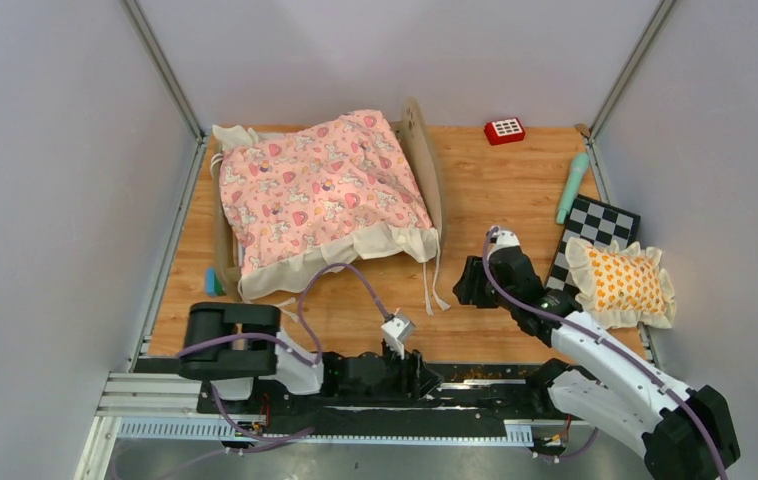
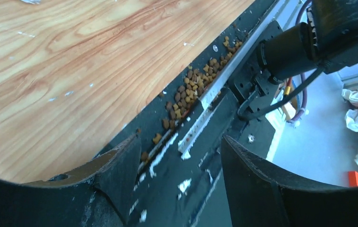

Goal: Set up the pet bed
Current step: Tie the ropes to the bed frame.

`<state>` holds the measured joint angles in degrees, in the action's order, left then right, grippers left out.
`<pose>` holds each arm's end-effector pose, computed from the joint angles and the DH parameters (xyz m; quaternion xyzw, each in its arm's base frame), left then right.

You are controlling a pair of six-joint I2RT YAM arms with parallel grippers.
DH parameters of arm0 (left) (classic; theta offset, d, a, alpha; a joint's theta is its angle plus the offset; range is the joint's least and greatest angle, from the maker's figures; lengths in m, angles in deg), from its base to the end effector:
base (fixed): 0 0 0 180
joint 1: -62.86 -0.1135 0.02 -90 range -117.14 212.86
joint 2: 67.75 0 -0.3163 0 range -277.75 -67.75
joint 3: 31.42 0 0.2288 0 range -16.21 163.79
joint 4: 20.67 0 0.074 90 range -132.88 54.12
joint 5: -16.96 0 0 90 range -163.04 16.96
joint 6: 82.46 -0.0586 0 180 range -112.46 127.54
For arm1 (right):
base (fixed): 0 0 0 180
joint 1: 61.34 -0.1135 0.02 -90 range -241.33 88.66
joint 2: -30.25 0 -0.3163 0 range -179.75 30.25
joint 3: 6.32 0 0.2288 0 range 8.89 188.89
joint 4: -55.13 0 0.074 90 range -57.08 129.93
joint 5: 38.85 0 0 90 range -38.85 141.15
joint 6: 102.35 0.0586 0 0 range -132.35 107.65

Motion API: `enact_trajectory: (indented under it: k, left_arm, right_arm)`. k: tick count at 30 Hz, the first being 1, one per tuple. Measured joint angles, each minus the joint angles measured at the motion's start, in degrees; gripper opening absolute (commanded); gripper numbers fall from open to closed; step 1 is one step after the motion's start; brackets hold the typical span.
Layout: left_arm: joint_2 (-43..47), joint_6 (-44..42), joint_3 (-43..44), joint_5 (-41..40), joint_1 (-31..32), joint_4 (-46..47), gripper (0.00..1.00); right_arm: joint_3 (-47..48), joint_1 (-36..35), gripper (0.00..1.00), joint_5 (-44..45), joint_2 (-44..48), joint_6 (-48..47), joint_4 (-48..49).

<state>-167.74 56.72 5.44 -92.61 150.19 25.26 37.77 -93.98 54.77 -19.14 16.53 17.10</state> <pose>0.0337 -0.3005 0.1827 0.1639 0.7826 -0.4925 0.3437 0.1185 0.0715 0.2416 -0.0176 0.9177 0.1776 0.3550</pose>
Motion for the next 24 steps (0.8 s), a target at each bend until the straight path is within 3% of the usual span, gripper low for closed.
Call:
enact_trajectory:
  k: [12, 24]
  left_arm:
    - [30.4, -2.0, -5.5, -15.6, 1.8, -31.7, 0.68]
    - [35.6, -2.0, -10.1, -19.6, 1.8, -37.8, 0.68]
  right_arm:
    - [0.0, -4.4, 0.46, -3.9, -11.1, -3.4, 6.3]
    - [3.0, -6.6, 0.43, -0.1, -25.3, -8.1, 9.5]
